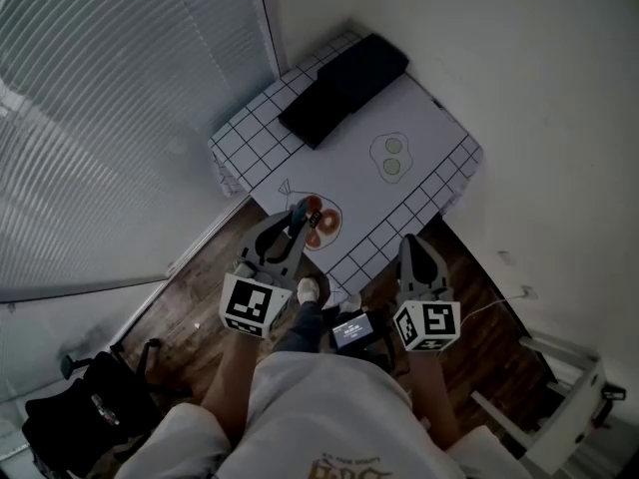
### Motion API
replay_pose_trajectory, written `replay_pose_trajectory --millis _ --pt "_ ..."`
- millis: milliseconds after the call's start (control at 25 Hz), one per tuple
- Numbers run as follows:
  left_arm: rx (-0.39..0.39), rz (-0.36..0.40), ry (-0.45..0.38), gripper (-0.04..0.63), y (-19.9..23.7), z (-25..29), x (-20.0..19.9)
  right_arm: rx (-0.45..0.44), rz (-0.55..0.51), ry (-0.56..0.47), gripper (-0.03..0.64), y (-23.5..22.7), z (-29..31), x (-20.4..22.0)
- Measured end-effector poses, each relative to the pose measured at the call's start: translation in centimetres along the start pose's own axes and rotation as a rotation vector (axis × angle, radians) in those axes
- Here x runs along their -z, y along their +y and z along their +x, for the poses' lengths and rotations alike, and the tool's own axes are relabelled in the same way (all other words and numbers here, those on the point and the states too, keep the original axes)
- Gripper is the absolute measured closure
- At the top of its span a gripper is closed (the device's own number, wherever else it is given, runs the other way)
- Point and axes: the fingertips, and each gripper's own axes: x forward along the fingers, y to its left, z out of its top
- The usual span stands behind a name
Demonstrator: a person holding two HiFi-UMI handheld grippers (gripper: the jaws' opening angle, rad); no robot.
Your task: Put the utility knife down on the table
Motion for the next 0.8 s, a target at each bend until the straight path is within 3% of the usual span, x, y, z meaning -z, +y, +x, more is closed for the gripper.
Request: replay_pose_trajectory --millis 440,800 --pt "0.077 0.015 0.117 0.52 -1.1 3.2 4.7 0.017 0.026 0.091 0.609 -0.7 0.8 4.7" --pt "0.125 -0.016 0.205 0.52 -2.3 4.9 8.6 0.014 0.011 0.124 0.609 -1.2 1.7 6.8"
